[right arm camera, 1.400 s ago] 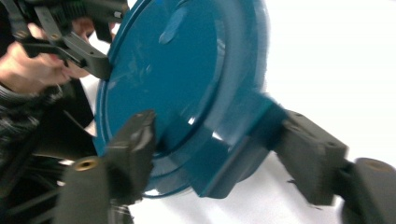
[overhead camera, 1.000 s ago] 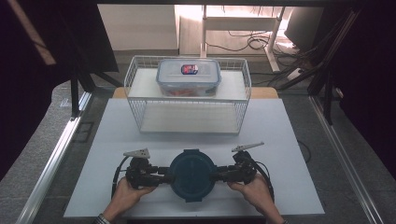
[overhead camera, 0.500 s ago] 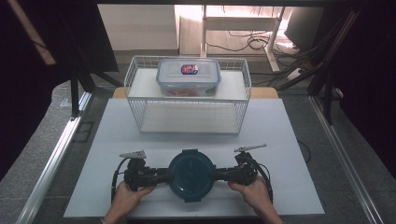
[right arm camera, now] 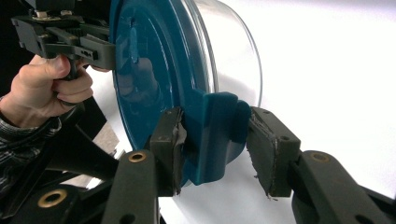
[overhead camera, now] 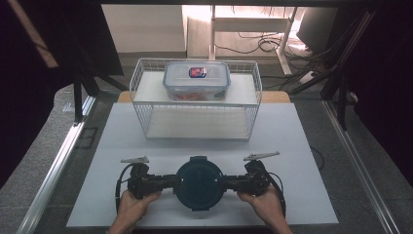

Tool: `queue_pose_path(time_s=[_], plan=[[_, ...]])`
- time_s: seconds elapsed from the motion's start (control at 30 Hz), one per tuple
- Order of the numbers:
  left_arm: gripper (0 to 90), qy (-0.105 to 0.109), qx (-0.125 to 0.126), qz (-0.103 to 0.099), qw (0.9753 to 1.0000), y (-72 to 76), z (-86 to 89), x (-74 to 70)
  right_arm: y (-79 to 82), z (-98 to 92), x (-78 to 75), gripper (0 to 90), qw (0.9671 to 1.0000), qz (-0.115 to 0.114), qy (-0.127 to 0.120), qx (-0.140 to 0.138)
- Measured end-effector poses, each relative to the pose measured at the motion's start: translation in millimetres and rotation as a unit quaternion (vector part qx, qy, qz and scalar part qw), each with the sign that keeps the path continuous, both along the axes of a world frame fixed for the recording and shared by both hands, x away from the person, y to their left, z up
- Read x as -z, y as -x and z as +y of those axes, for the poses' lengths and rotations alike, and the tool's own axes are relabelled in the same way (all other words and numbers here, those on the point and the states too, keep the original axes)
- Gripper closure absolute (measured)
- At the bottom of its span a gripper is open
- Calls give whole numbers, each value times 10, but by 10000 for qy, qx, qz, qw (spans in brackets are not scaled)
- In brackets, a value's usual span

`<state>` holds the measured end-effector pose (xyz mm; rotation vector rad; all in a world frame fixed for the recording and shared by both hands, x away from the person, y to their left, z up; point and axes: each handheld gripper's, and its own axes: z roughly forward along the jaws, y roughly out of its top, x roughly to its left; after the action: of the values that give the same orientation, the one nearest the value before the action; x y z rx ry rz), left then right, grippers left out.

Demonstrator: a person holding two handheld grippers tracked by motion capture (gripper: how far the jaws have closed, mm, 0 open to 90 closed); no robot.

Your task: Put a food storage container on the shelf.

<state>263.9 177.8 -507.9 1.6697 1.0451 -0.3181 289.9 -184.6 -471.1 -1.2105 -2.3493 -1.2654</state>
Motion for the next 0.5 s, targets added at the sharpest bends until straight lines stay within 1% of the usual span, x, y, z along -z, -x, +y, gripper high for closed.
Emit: queue_pose_path(time_s=[0.07,0.13,0.23,0.33,0.37,0.5], plan=[[570,-59,1,-131,9999,-19,-1,-78,-14,-2,-50,565,9999,-108,-28,-14],[570,-69,-9,-221,9997,-47,-2,-147,-36,-8,-100,564,9998,-176,-86,-13],[570,-68,-28,-312,9995,-99,-4,-235,-70,-12,-180,564,9993,-348,-121,3],[570,-78,-57,-402,9991,-155,-18,-339,-114,-24,-260,564,9988,-466,-148,25],[570,-103,-59,-452,9989,-176,-19,-377,-130,-30,-288,564,9987,-486,-172,33],[569,-118,-112,-552,9983,-258,-25,-538,-208,-44,-404,564,9977,-624,-267,77]])
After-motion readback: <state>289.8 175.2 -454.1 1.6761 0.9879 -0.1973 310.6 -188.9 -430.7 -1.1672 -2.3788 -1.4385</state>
